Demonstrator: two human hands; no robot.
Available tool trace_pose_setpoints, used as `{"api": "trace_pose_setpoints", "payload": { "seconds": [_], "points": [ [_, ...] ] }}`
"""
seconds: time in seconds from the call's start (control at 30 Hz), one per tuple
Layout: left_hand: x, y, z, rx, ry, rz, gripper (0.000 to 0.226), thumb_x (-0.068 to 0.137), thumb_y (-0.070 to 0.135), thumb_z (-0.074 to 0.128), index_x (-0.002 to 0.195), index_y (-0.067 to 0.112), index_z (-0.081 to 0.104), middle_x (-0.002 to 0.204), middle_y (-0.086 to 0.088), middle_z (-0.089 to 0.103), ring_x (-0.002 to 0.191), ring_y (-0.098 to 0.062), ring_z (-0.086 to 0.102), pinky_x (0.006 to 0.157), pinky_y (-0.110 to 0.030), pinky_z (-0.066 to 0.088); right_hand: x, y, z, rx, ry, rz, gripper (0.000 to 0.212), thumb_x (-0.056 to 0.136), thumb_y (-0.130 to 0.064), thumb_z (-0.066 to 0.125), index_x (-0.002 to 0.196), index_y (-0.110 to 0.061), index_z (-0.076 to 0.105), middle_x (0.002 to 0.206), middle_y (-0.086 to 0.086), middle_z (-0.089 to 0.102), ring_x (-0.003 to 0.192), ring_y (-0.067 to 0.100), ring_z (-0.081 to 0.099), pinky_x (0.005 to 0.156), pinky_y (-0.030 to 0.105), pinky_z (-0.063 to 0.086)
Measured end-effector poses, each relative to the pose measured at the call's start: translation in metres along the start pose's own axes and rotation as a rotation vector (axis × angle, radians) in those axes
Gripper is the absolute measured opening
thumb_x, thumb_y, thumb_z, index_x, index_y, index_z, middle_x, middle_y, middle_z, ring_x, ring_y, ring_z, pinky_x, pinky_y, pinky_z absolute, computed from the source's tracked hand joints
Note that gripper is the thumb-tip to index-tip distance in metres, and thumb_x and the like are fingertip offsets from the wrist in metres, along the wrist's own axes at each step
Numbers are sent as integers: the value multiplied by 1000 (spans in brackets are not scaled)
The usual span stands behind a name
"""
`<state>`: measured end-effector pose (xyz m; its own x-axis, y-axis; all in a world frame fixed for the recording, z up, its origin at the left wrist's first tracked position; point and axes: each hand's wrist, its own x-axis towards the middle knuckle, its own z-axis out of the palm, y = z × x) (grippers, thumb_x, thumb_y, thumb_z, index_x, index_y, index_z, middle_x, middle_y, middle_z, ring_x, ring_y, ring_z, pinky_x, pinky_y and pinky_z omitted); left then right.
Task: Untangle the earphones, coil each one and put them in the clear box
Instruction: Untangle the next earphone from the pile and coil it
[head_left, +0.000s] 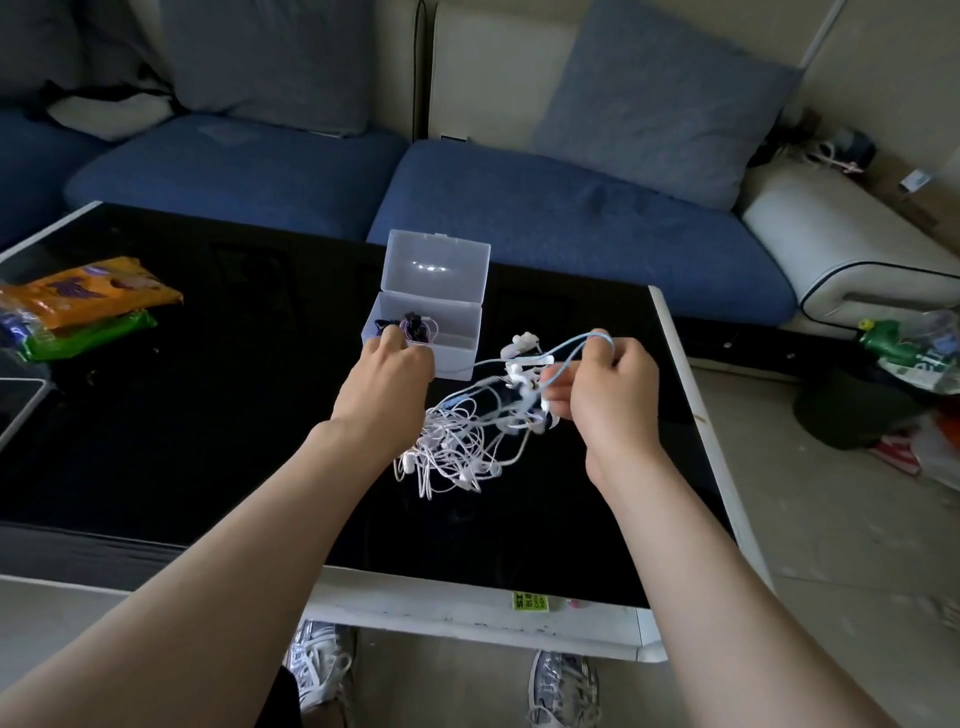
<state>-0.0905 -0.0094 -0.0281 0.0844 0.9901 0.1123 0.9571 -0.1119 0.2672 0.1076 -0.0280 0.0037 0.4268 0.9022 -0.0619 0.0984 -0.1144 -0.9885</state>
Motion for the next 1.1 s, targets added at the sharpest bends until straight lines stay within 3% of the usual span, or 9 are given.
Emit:
{"api": "trace_pose_setpoints", "payload": {
  "seconds": [0.07,0.13,0.27,0.4,0.6,0.73,0.83,0.97,1.1],
  "points": [
    [0,-1,2,5,-31,-54,25,91,-9,52,108,9,58,113,-15,55,92,-36,56,70,-41,44,4,5,-3,-160,65,-51,23,112,-32,43,102,-17,56,71,3,78,63,19,68,66,35,55],
    [2,-3,4,-18,-32,-85,15,95,-3,51,101,8,58,100,-15,60,86,-39,60,65,-42,44,4,5,-4,-84,31,16,22,114,-29,38,105,-16,54,72,8,78,53,21,69,52,31,53],
    [5,0,5,-194,43,-55,21,100,4,49,95,13,67,82,-2,60,79,-34,61,60,-38,44,0,-1,-5,27,-90,114,26,114,-18,24,104,-14,48,79,20,77,60,35,77,46,31,56],
    [4,19,0,-559,-38,-44,30,106,20,48,87,20,71,75,0,71,61,-21,68,59,-39,60,-2,-3,-2,96,-139,126,32,115,-19,23,98,-14,49,73,17,71,59,33,76,49,32,58],
    [0,34,-4,-606,-205,25,8,93,38,70,91,31,73,66,7,61,57,-6,52,56,-21,42,4,3,6,64,-155,87,32,114,-24,35,88,-16,54,61,-3,50,49,8,56,59,31,54],
    [0,31,-11,-758,-353,26,29,94,42,72,83,16,73,66,2,48,60,-15,44,60,-31,41,3,-3,6,127,-196,156,33,110,-18,41,78,-15,49,45,-9,36,45,12,45,51,28,50],
    [-1,30,-13,-801,-399,20,26,91,46,77,86,20,79,69,-2,46,65,-18,43,63,-34,39,2,-5,5,165,-245,200,34,105,-21,44,71,-14,47,47,-6,33,50,15,43,58,31,52],
    [0,27,-10,-839,-341,-52,27,86,37,85,81,15,71,69,-2,46,63,-18,44,63,-32,39,-1,-6,6,157,-290,160,26,98,-12,57,72,-14,53,48,-8,50,53,13,55,67,34,51],
    [2,26,-7,-700,-235,-54,33,82,32,88,77,11,64,67,2,45,58,-12,39,52,-19,33,-4,-1,7,112,-293,91,29,83,15,67,83,-14,63,85,14,66,80,27,70,72,33,60]
  ]
}}
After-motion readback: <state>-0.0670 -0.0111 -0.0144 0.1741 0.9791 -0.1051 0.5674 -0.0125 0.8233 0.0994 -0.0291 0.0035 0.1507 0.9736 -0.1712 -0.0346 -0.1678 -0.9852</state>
